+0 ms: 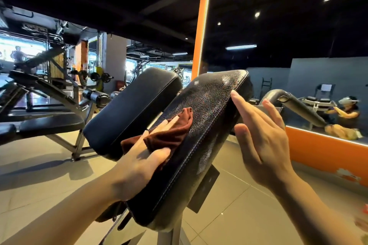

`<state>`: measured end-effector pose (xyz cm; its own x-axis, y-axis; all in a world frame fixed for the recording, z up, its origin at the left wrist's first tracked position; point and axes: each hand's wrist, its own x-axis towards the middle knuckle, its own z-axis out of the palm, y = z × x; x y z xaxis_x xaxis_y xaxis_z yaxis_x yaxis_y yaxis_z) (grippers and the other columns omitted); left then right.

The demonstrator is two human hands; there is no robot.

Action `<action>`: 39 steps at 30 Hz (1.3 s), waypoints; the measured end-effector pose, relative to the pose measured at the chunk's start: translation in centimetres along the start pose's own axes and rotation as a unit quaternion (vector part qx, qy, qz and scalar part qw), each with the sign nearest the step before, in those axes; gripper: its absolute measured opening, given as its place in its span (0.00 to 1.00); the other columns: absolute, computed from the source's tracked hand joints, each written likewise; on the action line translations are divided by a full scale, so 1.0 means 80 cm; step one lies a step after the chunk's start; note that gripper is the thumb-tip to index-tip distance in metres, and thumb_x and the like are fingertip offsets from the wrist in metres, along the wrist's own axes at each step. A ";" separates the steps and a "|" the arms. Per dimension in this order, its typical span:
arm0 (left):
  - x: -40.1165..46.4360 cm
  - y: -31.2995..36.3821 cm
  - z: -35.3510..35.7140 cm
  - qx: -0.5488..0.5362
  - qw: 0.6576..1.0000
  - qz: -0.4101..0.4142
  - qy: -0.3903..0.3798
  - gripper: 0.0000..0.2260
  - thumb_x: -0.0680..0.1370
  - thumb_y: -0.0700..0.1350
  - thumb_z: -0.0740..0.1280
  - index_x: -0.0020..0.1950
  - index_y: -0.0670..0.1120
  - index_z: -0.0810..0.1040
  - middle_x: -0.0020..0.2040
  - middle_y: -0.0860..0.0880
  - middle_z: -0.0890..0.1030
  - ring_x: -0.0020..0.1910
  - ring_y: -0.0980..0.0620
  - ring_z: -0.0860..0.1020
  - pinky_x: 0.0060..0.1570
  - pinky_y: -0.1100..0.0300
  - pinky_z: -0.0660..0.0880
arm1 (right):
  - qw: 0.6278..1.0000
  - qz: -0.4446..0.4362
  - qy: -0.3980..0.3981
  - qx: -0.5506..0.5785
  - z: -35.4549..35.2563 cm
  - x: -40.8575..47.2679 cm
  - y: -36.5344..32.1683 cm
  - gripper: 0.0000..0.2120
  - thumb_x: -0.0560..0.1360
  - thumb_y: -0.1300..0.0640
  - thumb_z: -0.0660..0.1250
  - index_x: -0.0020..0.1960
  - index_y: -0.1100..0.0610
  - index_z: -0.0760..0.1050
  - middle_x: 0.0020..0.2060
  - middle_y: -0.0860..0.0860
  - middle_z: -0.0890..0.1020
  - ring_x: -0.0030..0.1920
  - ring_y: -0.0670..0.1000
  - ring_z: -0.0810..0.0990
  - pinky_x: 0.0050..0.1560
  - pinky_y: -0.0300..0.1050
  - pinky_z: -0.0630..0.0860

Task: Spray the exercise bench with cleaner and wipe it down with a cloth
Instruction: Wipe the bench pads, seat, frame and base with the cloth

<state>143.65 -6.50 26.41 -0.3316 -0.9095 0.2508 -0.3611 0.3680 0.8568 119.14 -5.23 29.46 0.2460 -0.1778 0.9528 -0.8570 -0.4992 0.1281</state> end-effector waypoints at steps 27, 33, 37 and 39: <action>0.128 0.126 0.032 -0.021 0.977 0.207 -0.048 0.15 0.74 0.58 0.58 0.54 0.53 0.75 0.51 0.45 0.80 0.52 0.48 0.78 0.59 0.49 0.73 | 0.992 0.017 0.102 0.066 0.012 -0.003 0.011 0.23 0.84 0.43 0.45 0.70 0.54 0.67 0.64 0.46 0.75 0.68 0.41 0.71 0.73 0.49 0.61; 0.168 0.133 0.018 0.032 0.994 0.097 0.029 0.22 0.70 0.64 0.54 0.40 0.49 0.79 0.43 0.45 0.82 0.46 0.44 0.79 0.59 0.45 0.73 | 0.996 0.001 0.087 0.029 0.010 0.000 0.017 0.23 0.84 0.44 0.46 0.68 0.54 0.69 0.62 0.47 0.77 0.65 0.49 0.76 0.72 0.53 0.64; 0.114 0.117 0.032 -0.003 0.983 0.181 -0.014 0.19 0.72 0.61 0.57 0.54 0.53 0.78 0.54 0.42 0.81 0.56 0.42 0.78 0.64 0.43 0.70 | 0.995 0.010 0.094 0.045 0.010 -0.002 0.017 0.23 0.84 0.44 0.47 0.68 0.55 0.69 0.62 0.49 0.78 0.65 0.49 0.76 0.71 0.54 0.65; 0.088 0.104 0.037 0.006 0.970 0.233 -0.063 0.16 0.75 0.60 0.57 0.62 0.64 0.73 0.61 0.51 0.79 0.62 0.54 0.75 0.66 0.57 0.67 | 0.993 0.015 0.102 0.062 0.011 -0.001 0.013 0.23 0.84 0.44 0.47 0.68 0.55 0.69 0.62 0.49 0.79 0.65 0.49 0.77 0.71 0.53 0.65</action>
<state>135.73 -9.25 33.92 -0.5657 -0.6126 0.5520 -0.1562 0.7369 0.6577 118.64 -6.47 29.26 0.1135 -0.0259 0.9932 -0.7978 -0.5982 0.0756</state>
